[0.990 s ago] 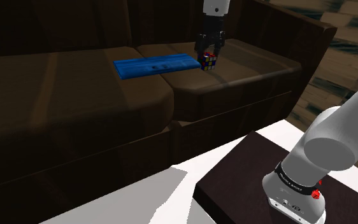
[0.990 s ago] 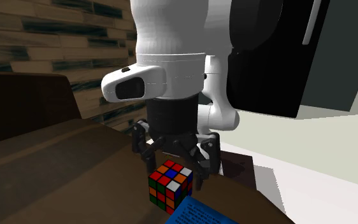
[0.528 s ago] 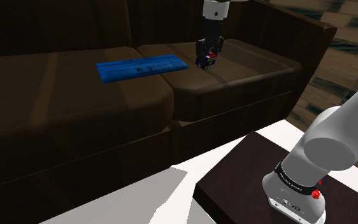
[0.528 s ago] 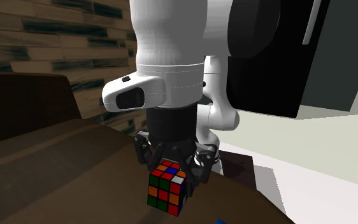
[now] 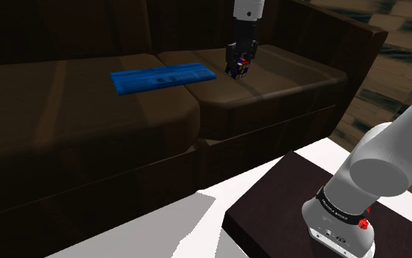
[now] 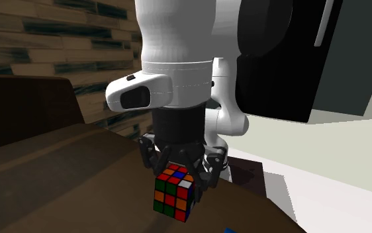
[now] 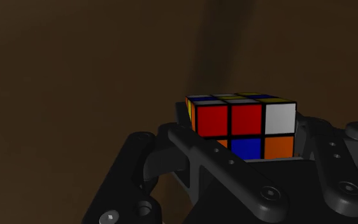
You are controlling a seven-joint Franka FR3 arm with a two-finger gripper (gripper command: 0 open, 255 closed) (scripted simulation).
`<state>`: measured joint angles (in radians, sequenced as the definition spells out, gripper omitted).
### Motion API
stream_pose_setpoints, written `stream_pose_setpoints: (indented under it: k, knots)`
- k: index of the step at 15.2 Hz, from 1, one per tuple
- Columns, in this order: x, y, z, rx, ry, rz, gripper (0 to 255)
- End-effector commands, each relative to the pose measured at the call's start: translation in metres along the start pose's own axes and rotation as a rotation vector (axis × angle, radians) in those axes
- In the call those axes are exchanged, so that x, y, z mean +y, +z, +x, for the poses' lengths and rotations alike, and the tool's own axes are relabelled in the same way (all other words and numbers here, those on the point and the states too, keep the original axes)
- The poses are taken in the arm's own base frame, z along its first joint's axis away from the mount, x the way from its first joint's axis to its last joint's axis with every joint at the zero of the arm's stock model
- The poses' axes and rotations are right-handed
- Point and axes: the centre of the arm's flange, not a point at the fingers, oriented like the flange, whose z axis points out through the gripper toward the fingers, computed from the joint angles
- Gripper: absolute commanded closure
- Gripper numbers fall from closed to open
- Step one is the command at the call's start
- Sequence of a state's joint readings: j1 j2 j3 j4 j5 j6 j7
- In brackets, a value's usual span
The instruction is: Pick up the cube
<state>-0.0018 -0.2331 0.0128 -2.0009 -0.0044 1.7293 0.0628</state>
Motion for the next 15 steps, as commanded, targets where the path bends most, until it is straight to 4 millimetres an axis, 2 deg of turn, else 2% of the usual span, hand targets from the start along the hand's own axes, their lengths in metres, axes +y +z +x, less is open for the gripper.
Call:
stream_pose_setpoints:
  k: [1, 13, 15]
  knots:
    - [0.000, -0.009, 0.000, -0.001, 0.000, 0.000, 255]
    - [0.000, -0.072, -0.003, -0.001, 0.000, 0.000, 255]
    - [0.000, -0.073, -0.003, -0.001, 0.000, 0.000, 255]
